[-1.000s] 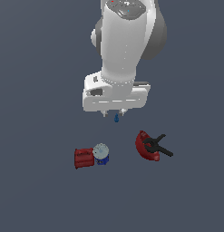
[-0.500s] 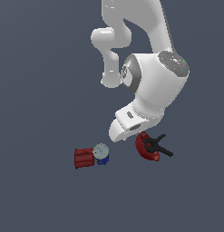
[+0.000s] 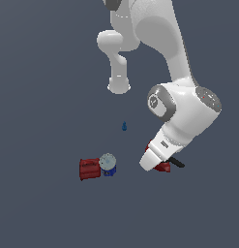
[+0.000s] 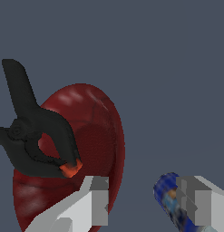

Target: Pick up a designated object from a clutter of objects.

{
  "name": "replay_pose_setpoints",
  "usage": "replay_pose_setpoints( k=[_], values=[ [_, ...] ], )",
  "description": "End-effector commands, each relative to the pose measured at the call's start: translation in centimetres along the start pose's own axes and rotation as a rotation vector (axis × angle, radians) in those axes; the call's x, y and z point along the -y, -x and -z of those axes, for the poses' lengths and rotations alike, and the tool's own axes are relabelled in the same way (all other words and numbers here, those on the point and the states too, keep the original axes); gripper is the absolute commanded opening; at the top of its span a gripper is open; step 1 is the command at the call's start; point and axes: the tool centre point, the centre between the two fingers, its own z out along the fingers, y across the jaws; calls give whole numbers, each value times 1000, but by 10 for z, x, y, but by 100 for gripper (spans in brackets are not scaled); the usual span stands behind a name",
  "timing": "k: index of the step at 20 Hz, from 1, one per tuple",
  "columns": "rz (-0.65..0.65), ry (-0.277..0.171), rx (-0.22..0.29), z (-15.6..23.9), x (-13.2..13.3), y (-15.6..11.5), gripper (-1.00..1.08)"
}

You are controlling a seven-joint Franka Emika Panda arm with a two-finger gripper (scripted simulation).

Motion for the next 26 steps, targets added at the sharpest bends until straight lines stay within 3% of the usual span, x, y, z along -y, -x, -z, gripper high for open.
replay_pose_setpoints(
  k=[1,20,21,26],
  values=[
    [37,10,-2,-7,7,-9,28],
    [70,16,-3,-44,14,-16,28],
    [70,16,-3,-44,14,-16,-100],
    [70,16,-3,-44,14,-16,-100]
  ],
)
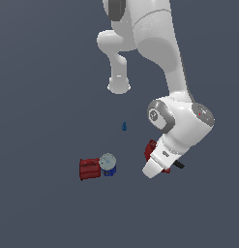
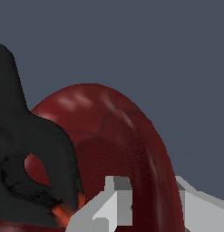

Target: Pick up a designated object from a clutter of objects.

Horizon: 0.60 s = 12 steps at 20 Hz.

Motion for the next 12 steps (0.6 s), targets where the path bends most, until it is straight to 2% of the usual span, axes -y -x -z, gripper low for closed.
replay_pose_setpoints(
  k=[1,12],
  values=[
    [0,1,-1,0,0,0,-100],
    [0,0,0,17,-7,4,-100]
  ],
)
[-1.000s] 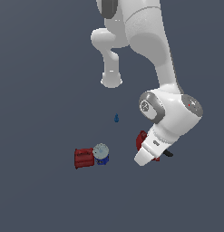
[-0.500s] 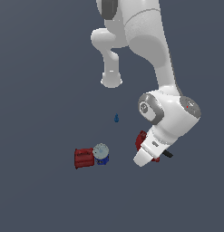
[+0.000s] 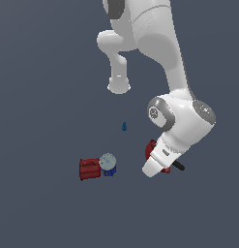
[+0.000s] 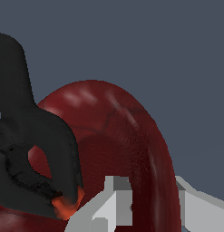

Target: Pick up a designated object from a clutter of objects.

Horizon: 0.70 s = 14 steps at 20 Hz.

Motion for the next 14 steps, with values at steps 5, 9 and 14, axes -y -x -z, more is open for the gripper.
replay_pose_setpoints(
  k=[5,9,14],
  values=[
    [-1,3,-5,41,-18,7,-100],
    [-1,2,-6,78,-34,15,-100],
    [0,1,-7,131,-57,26,-100]
  ],
)
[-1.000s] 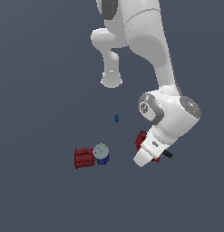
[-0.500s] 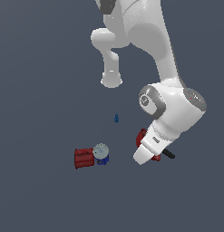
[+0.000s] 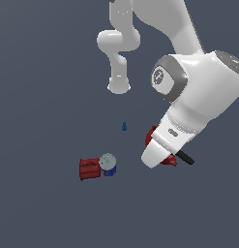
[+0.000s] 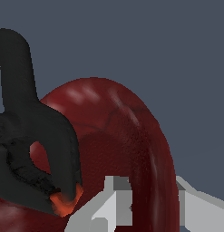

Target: Pick up a designated object from a clutter of objects.

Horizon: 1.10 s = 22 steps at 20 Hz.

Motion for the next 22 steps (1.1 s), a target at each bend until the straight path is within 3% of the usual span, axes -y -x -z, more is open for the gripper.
replay_pose_setpoints(
  k=[1,12,22],
  values=[
    [-1,2,-5,29,-12,5,-100],
    [-2,2,-5,133,-60,24,-100],
    [-3,4,-4,173,-80,30,-100]
  ],
)
